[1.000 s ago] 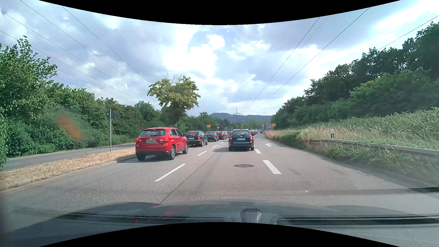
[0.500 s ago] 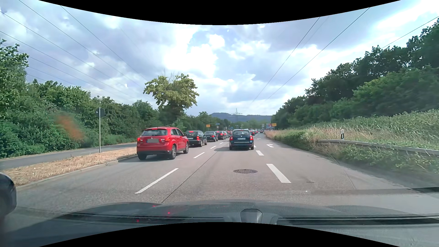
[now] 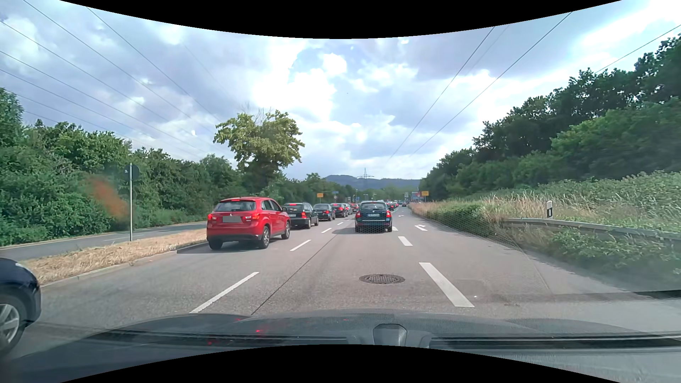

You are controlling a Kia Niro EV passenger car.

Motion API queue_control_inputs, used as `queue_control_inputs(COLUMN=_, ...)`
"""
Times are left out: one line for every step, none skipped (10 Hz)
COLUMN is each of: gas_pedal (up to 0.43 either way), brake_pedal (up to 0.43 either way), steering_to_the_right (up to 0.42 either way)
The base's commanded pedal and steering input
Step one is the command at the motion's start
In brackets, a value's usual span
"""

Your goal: Follow the waypoints while adhering to traffic rules and regulations

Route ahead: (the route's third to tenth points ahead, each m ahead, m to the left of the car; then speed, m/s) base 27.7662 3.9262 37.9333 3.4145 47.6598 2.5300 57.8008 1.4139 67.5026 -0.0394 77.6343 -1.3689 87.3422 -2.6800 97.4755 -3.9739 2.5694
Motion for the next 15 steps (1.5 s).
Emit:
queue_control_inputs(gas_pedal=0.047, brake_pedal=0.000, steering_to_the_right=0.023)
queue_control_inputs(gas_pedal=0.047, brake_pedal=0.000, steering_to_the_right=0.023)
queue_control_inputs(gas_pedal=0.047, brake_pedal=0.000, steering_to_the_right=0.023)
queue_control_inputs(gas_pedal=0.047, brake_pedal=0.000, steering_to_the_right=0.023)
queue_control_inputs(gas_pedal=0.047, brake_pedal=0.000, steering_to_the_right=0.023)
queue_control_inputs(gas_pedal=0.047, brake_pedal=0.000, steering_to_the_right=0.023)
queue_control_inputs(gas_pedal=0.047, brake_pedal=0.000, steering_to_the_right=0.023)
queue_control_inputs(gas_pedal=0.047, brake_pedal=0.000, steering_to_the_right=0.023)
queue_control_inputs(gas_pedal=0.047, brake_pedal=0.000, steering_to_the_right=0.022)
queue_control_inputs(gas_pedal=0.039, brake_pedal=0.000, steering_to_the_right=0.020)
queue_control_inputs(gas_pedal=0.039, brake_pedal=0.000, steering_to_the_right=0.018)
queue_control_inputs(gas_pedal=0.039, brake_pedal=0.000, steering_to_the_right=0.013)
queue_control_inputs(gas_pedal=0.039, brake_pedal=0.000, steering_to_the_right=0.008)
queue_control_inputs(gas_pedal=0.039, brake_pedal=0.000, steering_to_the_right=0.003)
queue_control_inputs(gas_pedal=0.039, brake_pedal=0.000, steering_to_the_right=0.001)
